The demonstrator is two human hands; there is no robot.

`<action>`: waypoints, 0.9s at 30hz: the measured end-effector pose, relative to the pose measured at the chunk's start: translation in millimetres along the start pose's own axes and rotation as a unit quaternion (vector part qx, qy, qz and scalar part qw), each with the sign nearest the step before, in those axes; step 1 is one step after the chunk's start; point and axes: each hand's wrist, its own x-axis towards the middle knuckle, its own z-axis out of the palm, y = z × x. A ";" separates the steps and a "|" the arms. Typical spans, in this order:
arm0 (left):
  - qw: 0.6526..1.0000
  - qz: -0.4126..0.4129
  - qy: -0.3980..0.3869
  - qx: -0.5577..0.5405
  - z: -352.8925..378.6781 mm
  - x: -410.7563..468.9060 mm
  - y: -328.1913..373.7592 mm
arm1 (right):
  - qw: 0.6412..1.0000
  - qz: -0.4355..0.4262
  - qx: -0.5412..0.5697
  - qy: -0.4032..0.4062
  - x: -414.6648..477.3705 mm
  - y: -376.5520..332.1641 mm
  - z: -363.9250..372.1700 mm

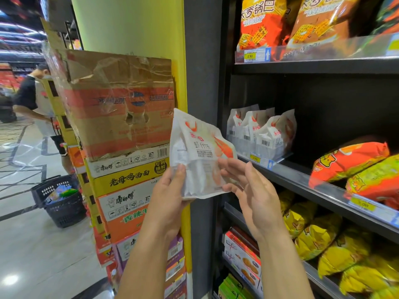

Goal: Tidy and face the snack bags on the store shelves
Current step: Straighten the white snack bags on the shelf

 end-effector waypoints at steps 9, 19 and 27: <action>0.991 -0.087 -0.007 -0.105 -24.7 -1.2 1.3 | 0.984 0.042 -0.097 0.146 18.1 3.4 -28.3; 0.982 -0.118 -0.013 -0.144 -24.6 -0.9 -0.6 | 0.977 0.174 0.091 0.077 13.4 -8.5 -30.1; 0.996 -0.069 -0.034 0.049 -14.8 9.6 3.2 | 0.984 0.135 0.074 0.091 12.3 -6.3 -46.8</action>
